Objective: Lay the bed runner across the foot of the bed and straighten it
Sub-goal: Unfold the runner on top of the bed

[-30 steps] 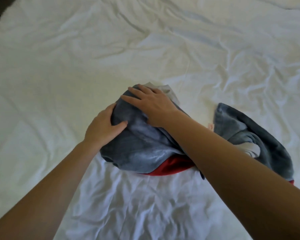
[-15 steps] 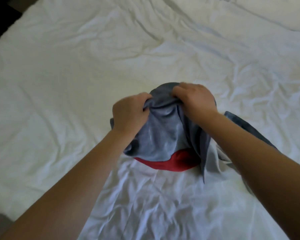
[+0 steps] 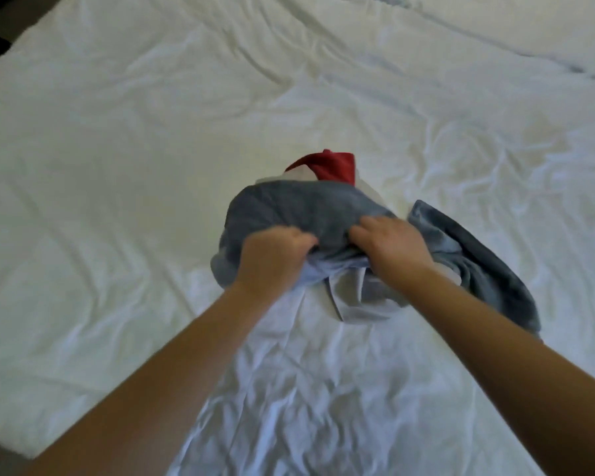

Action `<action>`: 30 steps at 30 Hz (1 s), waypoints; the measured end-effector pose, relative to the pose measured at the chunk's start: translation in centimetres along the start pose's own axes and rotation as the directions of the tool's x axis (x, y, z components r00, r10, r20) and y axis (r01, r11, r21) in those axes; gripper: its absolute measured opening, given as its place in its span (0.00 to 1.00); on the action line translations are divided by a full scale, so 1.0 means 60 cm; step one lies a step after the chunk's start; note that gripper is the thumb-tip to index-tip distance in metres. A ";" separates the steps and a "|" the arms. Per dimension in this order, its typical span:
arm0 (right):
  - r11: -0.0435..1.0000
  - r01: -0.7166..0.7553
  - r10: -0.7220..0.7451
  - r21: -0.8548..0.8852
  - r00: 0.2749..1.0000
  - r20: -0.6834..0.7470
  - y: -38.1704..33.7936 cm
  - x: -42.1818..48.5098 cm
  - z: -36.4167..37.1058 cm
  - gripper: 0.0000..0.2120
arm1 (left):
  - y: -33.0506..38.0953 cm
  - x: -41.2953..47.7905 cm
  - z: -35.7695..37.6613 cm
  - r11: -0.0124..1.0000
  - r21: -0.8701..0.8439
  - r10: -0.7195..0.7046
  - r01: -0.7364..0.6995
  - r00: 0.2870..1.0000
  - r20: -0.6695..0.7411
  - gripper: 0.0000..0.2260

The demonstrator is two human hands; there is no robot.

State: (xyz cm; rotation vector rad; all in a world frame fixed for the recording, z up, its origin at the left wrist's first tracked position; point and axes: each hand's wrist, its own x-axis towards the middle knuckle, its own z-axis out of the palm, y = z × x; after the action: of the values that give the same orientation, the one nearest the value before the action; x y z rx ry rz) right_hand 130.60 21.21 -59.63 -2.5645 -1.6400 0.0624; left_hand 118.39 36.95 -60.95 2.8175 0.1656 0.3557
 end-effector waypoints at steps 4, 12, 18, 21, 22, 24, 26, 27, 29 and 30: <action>0.999 -0.043 0.042 0.000 0.983 0.180 -0.006 -0.081 0.062 0.10 | 0.040 -0.068 0.062 0.996 0.064 0.045 -0.056 0.985 0.166 0.08; 0.999 -0.029 0.025 0.026 0.988 0.150 0.000 -0.095 0.031 0.12 | 0.014 -0.077 0.007 0.987 -0.124 0.105 -0.102 0.994 0.013 0.10; 0.992 -0.109 0.113 0.059 0.992 -0.059 -0.036 -0.002 -0.005 0.14 | -0.069 -0.003 -0.027 0.992 0.013 -0.128 0.128 0.991 0.038 0.20; 0.981 -0.163 0.165 0.106 0.986 -0.014 -0.072 0.048 0.002 0.21 | -0.119 0.016 -0.005 0.983 0.051 -0.183 0.176 0.958 0.222 0.29; 0.979 -0.183 0.181 0.092 0.983 0.026 -0.083 0.060 0.008 0.26 | -0.134 0.018 0.003 0.988 0.044 -0.157 0.151 0.937 0.312 0.32; 0.968 -0.245 0.231 0.062 0.957 0.174 -0.100 0.077 0.025 0.36 | -0.157 0.018 0.020 0.994 0.006 -0.098 0.110 0.858 0.504 0.41; 0.943 -0.328 0.296 0.055 0.902 0.313 -0.105 0.081 0.044 0.40 | -0.169 0.015 0.033 0.995 -0.047 -0.044 0.091 0.794 0.606 0.45; 0.934 -0.355 0.319 0.048 0.884 0.341 -0.105 0.079 0.051 0.38 | -0.173 0.014 0.037 0.995 -0.072 -0.013 0.073 0.791 0.612 0.45; 0.935 -0.354 0.333 0.003 0.883 0.329 -0.104 0.074 0.063 0.30 | -0.175 0.008 0.042 0.995 -0.098 0.030 0.033 0.816 0.577 0.40; 0.942 -0.336 0.327 -0.023 0.894 0.306 -0.106 0.070 0.069 0.25 | -0.174 0.003 0.043 0.994 -0.105 0.043 0.017 0.838 0.544 0.35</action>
State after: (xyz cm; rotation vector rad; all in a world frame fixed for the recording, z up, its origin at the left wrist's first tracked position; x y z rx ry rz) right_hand 126.30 27.93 -63.02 -2.8971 -1.2390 0.5311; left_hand 118.45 46.18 -66.49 2.6856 -0.0001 -0.4355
